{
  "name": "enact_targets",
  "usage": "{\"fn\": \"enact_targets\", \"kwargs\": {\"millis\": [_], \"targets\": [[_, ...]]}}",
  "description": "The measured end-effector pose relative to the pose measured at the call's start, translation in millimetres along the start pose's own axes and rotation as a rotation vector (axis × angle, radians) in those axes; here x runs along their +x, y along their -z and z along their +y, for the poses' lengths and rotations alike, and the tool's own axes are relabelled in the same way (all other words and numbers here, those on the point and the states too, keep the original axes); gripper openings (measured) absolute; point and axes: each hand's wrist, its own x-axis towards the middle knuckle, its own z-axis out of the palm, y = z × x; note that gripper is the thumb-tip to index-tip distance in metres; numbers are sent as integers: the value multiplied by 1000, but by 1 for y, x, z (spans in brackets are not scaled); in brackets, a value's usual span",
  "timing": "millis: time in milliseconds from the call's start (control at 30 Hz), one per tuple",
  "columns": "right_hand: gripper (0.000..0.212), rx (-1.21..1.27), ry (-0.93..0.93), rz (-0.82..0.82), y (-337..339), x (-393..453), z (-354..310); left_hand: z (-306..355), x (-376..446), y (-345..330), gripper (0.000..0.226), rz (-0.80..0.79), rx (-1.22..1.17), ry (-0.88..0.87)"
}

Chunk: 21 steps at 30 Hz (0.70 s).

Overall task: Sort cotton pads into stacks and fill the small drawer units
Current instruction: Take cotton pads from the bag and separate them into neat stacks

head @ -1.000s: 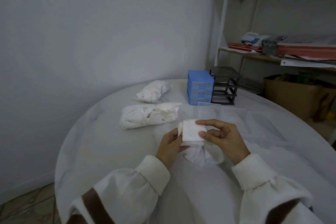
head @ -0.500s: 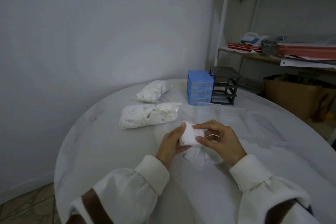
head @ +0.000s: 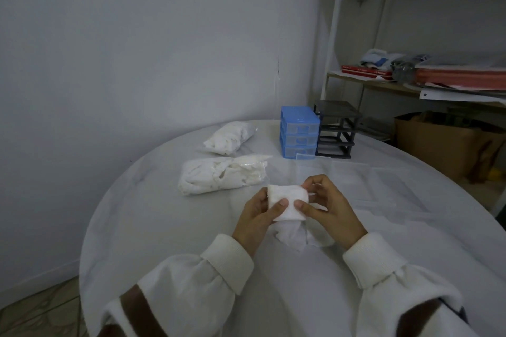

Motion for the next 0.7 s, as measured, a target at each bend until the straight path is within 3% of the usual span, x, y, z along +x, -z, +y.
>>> {"fn": "enact_targets", "kwargs": {"millis": [333,567,700], "targets": [[24,-100,35,9,7,1,-1,-6,4,6,7,104,386,-206],[17,-205,144,93,26,17,0,6,30,-3,11,123,396,-293],[14,-252,148,239,47,37,4,15,49,-12,18,143,432,-366]]}}
